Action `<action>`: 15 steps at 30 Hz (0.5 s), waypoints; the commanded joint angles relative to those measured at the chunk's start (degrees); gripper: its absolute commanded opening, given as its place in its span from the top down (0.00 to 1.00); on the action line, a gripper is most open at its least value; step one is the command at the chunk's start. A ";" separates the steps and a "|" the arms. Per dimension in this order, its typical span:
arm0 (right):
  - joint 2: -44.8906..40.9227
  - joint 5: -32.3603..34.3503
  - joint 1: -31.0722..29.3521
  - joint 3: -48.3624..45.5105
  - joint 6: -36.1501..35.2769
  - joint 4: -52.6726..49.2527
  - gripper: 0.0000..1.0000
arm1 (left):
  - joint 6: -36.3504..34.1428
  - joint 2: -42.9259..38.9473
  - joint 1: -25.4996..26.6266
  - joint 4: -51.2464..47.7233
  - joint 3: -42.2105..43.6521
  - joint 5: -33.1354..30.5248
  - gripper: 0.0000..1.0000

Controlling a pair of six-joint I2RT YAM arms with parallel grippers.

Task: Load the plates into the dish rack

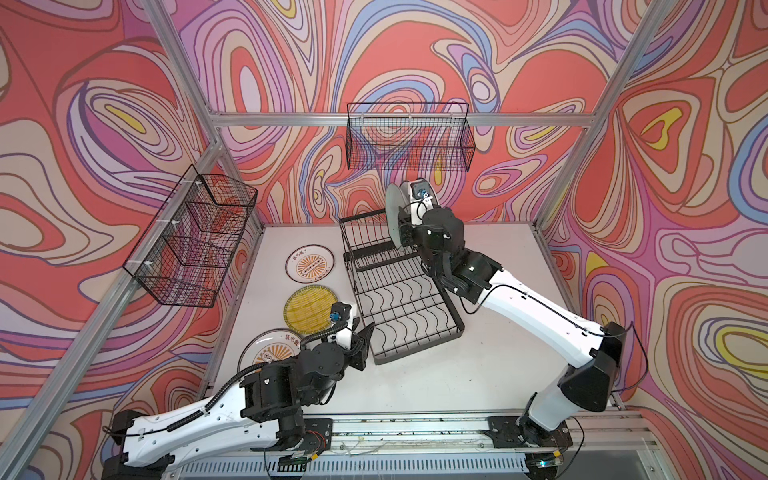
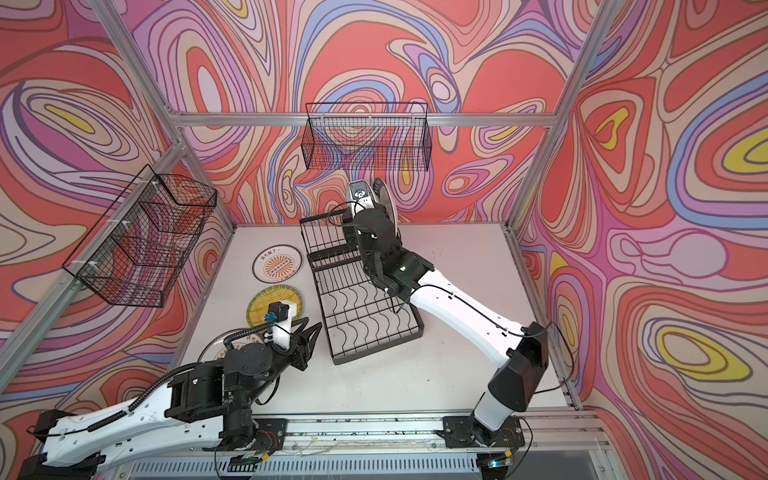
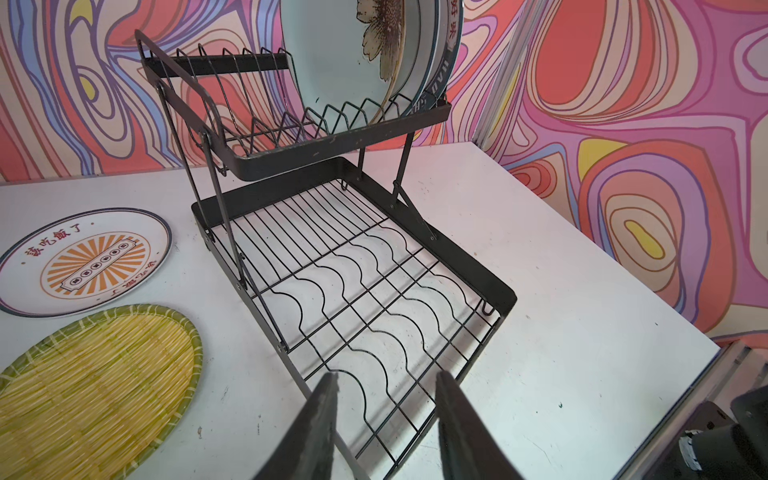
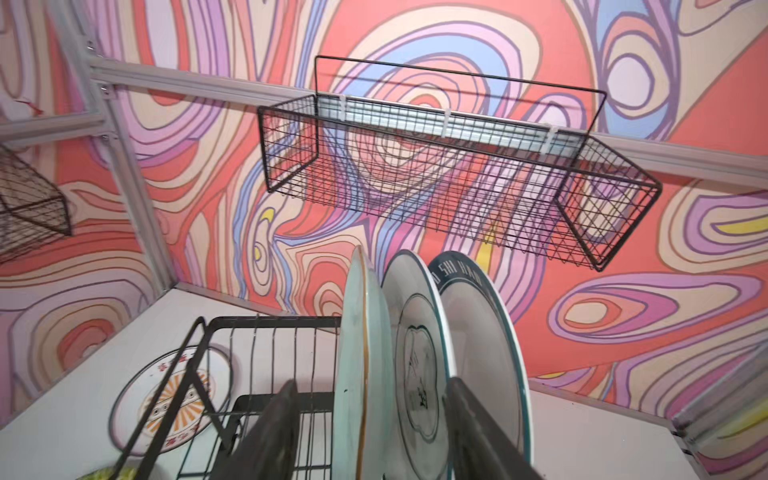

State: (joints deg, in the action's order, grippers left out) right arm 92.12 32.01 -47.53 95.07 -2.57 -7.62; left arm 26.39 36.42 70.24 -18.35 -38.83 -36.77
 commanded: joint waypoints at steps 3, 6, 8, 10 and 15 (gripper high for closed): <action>-4.20 -12.73 1.14 -3.22 2.65 0.13 0.40 | 1.95 0.36 0.34 -3.04 -0.88 -2.66 0.58; -6.18 -16.93 2.20 -4.81 4.06 0.17 0.40 | 2.92 0.45 0.35 -4.80 -1.33 -4.57 0.57; -7.60 -20.02 3.03 -6.41 4.73 0.54 0.39 | 3.99 0.40 0.34 -6.79 -1.82 -6.35 0.55; -9.27 -22.69 3.79 -8.56 5.34 1.52 0.38 | 5.47 0.06 0.34 -8.81 -2.26 -7.88 0.53; -12.27 -25.73 5.96 -12.77 8.06 2.05 0.37 | 8.67 -1.24 -0.04 -13.52 -2.98 -9.27 0.49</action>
State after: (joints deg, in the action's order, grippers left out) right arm 81.69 10.28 -42.65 83.96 2.92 -6.63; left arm 31.81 36.16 70.24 -26.92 -39.70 -43.22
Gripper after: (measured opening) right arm 0.624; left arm 0.501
